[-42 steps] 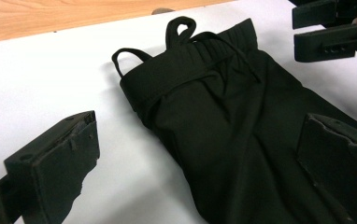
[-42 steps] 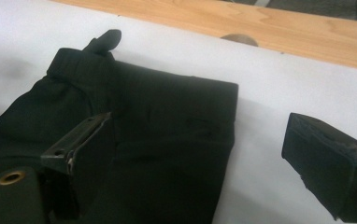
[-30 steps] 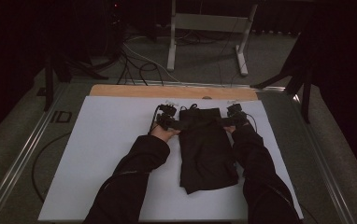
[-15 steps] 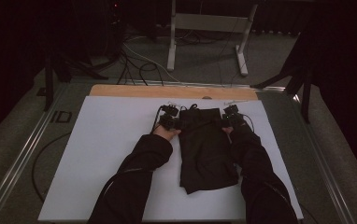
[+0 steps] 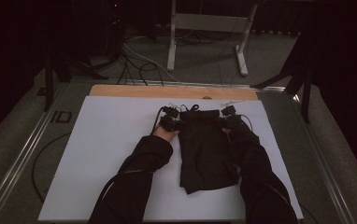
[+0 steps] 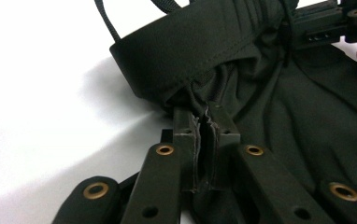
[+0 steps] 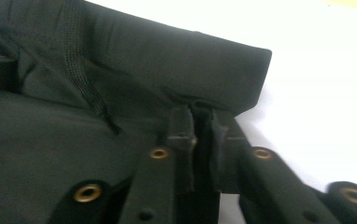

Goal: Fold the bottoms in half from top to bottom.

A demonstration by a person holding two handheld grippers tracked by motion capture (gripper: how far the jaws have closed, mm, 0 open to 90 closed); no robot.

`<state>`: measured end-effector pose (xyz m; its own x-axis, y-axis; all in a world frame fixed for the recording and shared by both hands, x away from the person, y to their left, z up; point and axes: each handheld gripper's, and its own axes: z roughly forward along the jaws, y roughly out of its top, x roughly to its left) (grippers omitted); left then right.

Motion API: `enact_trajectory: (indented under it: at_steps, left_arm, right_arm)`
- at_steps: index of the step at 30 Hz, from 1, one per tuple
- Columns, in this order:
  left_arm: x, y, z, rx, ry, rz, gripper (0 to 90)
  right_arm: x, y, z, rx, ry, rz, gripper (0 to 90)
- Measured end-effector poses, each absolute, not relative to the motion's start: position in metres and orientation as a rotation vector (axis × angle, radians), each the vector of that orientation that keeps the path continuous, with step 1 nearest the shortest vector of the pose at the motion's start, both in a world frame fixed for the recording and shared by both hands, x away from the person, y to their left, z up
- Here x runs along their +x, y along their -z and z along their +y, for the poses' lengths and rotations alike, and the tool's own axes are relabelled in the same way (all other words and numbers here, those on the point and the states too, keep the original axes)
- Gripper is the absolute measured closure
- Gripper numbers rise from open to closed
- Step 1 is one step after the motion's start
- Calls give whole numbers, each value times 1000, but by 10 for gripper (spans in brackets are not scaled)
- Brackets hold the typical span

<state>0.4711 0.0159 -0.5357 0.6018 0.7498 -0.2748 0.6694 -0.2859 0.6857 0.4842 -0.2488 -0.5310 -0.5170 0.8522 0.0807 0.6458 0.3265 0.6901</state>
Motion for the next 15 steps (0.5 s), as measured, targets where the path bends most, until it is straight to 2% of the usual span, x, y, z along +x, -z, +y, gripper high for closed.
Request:
enact_trajectory:
  at_steps: [4,15]
  left_arm:
    - [470,533,17,2027,-144,1108,867]
    - [465,522,20,2022,-151,1083,872]
  right_arm:
    - [483,528,-249,1322,-973,2306,854]
    - [475,514,-254,1277,-1026,2278,857]
